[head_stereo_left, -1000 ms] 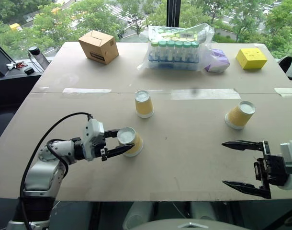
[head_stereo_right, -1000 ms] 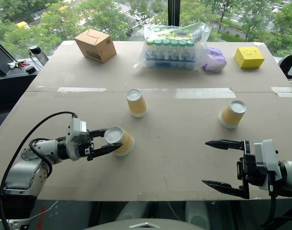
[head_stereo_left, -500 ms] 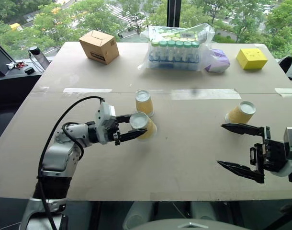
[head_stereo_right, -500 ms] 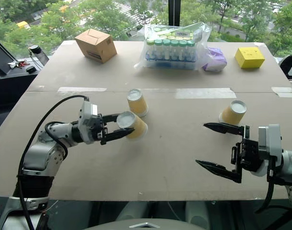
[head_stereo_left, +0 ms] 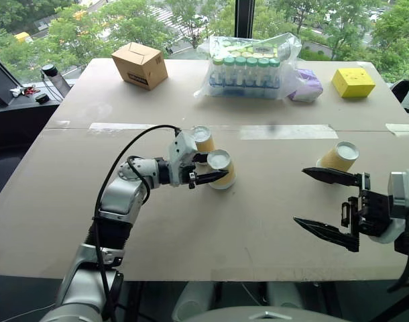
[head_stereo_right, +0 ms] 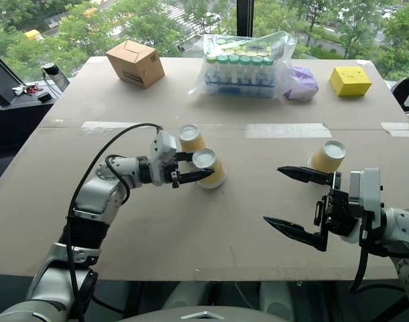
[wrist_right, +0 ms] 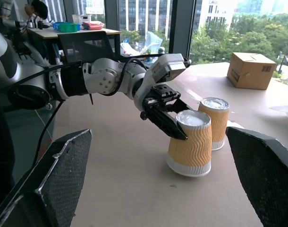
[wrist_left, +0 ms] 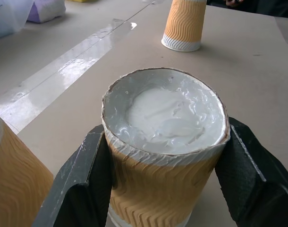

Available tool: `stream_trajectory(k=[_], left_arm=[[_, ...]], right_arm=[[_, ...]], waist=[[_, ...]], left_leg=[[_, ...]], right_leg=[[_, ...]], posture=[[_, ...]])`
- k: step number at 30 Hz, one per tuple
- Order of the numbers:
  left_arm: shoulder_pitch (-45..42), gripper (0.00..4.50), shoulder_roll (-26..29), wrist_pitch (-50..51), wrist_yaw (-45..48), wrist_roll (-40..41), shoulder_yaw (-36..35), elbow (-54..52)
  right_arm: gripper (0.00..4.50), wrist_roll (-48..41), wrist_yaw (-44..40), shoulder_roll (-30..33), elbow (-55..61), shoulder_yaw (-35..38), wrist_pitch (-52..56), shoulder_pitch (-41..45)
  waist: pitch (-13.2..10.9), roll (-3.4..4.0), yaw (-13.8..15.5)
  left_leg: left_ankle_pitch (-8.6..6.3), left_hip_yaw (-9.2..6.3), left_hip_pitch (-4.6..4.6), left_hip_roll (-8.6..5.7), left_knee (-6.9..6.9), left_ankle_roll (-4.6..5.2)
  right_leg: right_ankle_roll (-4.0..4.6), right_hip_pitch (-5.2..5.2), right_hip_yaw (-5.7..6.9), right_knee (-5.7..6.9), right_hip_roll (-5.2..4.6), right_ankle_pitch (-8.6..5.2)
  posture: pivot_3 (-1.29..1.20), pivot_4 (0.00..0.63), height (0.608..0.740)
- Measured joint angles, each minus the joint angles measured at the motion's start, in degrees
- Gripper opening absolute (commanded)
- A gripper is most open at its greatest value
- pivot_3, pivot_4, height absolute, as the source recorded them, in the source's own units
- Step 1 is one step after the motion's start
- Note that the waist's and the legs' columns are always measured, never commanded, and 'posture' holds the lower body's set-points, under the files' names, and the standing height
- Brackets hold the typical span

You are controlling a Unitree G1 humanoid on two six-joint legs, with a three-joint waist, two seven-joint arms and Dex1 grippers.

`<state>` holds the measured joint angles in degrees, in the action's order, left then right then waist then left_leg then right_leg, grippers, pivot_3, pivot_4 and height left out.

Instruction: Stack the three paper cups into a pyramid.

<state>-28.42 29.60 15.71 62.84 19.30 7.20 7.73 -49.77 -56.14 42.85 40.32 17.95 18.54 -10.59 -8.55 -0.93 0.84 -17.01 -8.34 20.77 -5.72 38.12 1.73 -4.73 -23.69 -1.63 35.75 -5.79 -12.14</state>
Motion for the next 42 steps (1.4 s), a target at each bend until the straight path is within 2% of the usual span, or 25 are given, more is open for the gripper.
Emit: stream_trajectory(k=[3, 4, 7, 8, 17, 24, 28, 35, 42], left_arm=[[-0.97, 2.41, -0.63, -0.57, -0.12, -0.7, 0.17, 1.95], [-1.16, 3.21, -0.73, -0.4, -0.01, -0.82, 0.17, 2.19], [-1.27, 4.24, -0.82, 0.25, 0.75, -0.71, 0.2, 2.37], [-1.23, 4.45, -0.83, 0.35, 1.17, -0.71, 0.24, 2.48], [2.63, 4.45, 1.14, 2.03, 3.27, 1.73, -1.16, -1.39], [11.13, 4.45, 6.93, 4.96, 2.0, 5.63, -8.65, -8.72], [14.12, 4.45, 8.49, 5.79, 1.29, 7.03, -12.09, -10.1], [22.48, 4.45, 11.07, 9.1, 5.31, 16.09, -16.28, -20.97], [23.55, 4.45, 14.01, 14.56, 4.01, 25.59, -21.11, -31.32]], right_arm=[[4.5, 0.04, 0.91, -0.02, 0.51, 0.06, 0.14, -1.04], [4.5, 0.06, 1.28, -0.02, 0.89, 0.11, 0.14, -1.68], [4.5, 0.17, 1.61, -0.02, 1.02, 0.36, 0.11, -2.25], [4.5, 0.62, 1.63, -0.01, 1.01, 0.79, -0.03, -2.97], [4.5, 5.45, 2.73, -1.83, -1.94, 2.86, -1.55, -6.76], [4.5, 10.99, 5.92, -2.9, -5.25, 2.92, -2.22, -7.62], [4.5, 15.09, 7.24, -2.75, -7.71, 2.64, -2.61, -7.39], [4.5, 27.1, 22.31, -6.75, -21.16, 1.03, -1.61, 5.77], [4.5, 30.54, 31.95, -9.82, -27.1, -0.27, 4.95, 16.85]], waist=[[0.0, -0.01, -0.02], [0.0, -0.01, -0.03], [0.0, -0.01, -0.05], [0.0, -0.01, -0.04], [0.0, -0.01, -0.2], [0.0, 0.0, -0.08], [0.0, 0.0, 0.04], [-0.02, 0.05, -0.64], [-0.06, 0.13, -0.07]], left_leg=[[0.0, 0.0, 0.0, 0.0, 0.01, 0.0], [0.0, -0.01, -0.01, 0.0, 0.01, 0.0], [0.0, -0.01, -0.01, 0.0, 0.03, 0.0], [0.0, -0.01, 0.0, -0.01, 0.03, 0.0], [0.0, -0.01, -0.02, 0.01, 0.04, 0.0], [-0.01, -0.02, -0.03, 0.01, 0.03, -0.01], [0.0, -0.02, -0.02, 0.0, 0.08, -0.01], [-0.02, 0.04, -0.04, 0.06, 0.01, -0.04], [-0.02, 0.04, -0.02, 0.02, 0.0, -0.04]], right_leg=[[0.0, 0.0, 0.0, 0.01, 0.0, 0.0], [0.0, 0.0, 0.0, 0.02, 0.0, 0.0], [0.0, 0.0, 0.0, 0.03, 0.0, 0.0], [0.0, 0.0, 0.0, 0.04, 0.0, 0.0], [0.0, 0.0, -0.01, 0.07, 0.01, 0.0], [0.0, 0.0, -0.02, 0.07, 0.01, 0.0], [0.0, 0.03, -0.01, 0.08, 0.0, 0.0], [0.02, -0.03, -0.08, 0.11, 0.03, -0.01], [0.03, -0.05, -0.08, 0.09, 0.02, -0.01]], posture=[[0.0, 0.15, 0.74], [0.0, 0.15, 0.74], [0.0, 0.15, 0.74], [0.0, 0.15, 0.74], [0.0, 0.15, 0.74], [0.0, 0.15, 0.74], [0.0, 0.15, 0.74], [0.0, 0.15, 0.74], [0.0, 0.15, 0.74]])
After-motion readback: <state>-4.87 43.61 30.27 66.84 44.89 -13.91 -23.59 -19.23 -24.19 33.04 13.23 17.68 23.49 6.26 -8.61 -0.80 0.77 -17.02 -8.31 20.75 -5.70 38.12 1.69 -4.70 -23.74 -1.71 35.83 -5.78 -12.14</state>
